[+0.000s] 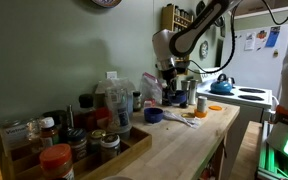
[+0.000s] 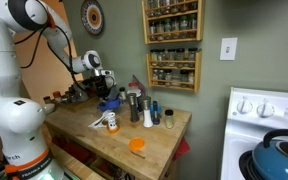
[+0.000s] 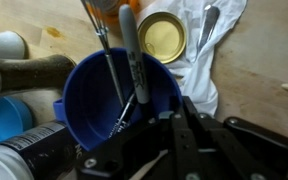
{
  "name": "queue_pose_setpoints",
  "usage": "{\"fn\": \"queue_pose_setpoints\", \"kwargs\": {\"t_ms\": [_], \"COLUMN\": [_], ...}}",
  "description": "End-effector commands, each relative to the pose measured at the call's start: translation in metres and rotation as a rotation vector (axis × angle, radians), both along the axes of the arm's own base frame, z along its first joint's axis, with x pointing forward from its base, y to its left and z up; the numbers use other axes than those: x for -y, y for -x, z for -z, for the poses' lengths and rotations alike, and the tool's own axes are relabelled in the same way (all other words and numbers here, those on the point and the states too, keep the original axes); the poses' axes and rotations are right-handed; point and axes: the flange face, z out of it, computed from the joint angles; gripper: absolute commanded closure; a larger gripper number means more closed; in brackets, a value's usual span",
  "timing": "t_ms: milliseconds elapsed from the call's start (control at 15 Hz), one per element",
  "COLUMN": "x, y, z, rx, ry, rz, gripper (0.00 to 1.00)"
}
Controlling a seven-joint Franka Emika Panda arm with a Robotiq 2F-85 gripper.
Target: Remove the blue bowl from inside the blue bowl
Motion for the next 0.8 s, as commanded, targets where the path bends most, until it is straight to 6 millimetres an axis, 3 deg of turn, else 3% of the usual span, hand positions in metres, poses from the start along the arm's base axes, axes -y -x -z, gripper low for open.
{"fn": "queue_pose_setpoints", "kwargs": {"t_ms": [0, 267, 333, 400, 533, 733], "x": [0.022, 0.025, 0.025, 0.024, 0.025, 0.014], "y": [-0.030, -0.040, -0.041, -0.042, -0.041, -0.031], "z": [0.019, 0.032, 0.036, 0.038, 0.039, 0.016], "rx": [0.039, 0.055, 0.049, 0.042, 0.017, 0.048], "ry": [-0.040, -0.077, -0.087, -0.096, -0.103, -0.137], "rz": [0.014, 0.032, 0.035, 0.040, 0.061, 0.066], "gripper": [0.97, 0.97, 0.70, 0.70, 0.56, 0.34]}}
